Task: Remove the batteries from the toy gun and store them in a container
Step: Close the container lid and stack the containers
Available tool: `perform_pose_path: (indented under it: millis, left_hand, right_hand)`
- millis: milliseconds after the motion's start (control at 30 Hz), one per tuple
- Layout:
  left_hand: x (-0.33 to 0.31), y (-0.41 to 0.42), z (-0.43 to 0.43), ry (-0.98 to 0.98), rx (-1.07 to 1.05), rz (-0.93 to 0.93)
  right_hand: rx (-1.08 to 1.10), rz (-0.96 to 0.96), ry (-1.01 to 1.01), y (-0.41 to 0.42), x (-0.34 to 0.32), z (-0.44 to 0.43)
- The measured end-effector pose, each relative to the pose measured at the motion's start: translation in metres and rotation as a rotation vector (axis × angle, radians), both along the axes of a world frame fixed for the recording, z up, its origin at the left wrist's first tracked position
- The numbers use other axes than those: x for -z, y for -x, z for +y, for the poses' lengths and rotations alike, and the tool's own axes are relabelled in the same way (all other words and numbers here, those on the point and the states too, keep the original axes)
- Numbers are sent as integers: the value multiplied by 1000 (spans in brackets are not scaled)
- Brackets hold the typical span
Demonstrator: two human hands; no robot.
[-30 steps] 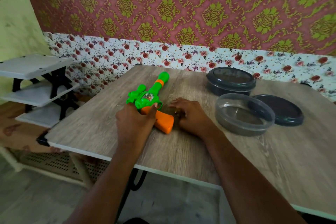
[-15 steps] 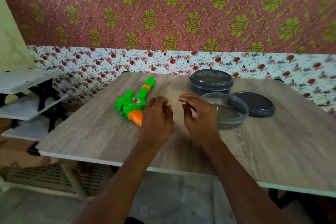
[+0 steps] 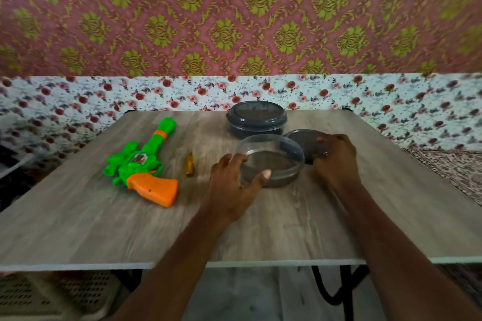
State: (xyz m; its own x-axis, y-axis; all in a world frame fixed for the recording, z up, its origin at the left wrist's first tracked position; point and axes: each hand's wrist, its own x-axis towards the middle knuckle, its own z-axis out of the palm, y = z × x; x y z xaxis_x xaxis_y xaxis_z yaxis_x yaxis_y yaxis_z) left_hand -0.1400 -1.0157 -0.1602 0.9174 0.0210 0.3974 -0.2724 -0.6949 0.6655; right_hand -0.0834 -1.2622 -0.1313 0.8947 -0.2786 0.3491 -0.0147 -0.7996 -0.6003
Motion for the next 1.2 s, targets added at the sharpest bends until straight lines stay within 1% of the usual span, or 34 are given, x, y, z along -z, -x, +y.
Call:
perform_pose_path:
  millis: [67,133,300,533,700,800,867,1000,1200]
  left_hand:
    - [-1,1,2,9,5,13]
    - [1,0,1,4,0,14]
    - [5,-6,0,45,-27,-10]
    - [3,-4,3,54,-24,11]
    - [2,-2,4,59,-36,38]
    - [2,0,4,68,-42,36]
    - [1,1,4,70,-37,46]
    - [0,3,6,66,-42,50]
    - [0,4,7,81,-59,52]
  right_hand:
    - [-43,124,136,-19,9,-16]
    - [-107,190,224,-16,1,-13]
    - [-189,229,413,-21,-3,-5]
    - [-217,272,648,-16,-28,7]
    - [-239,253,708,1,-37,18]
    - [-210,257,722,10,-43,22]
    - [-185,268,702,12,-46,23]
    - [-196,289,579,10,-46,25]
    - [-243,263,601,5,-43,23]
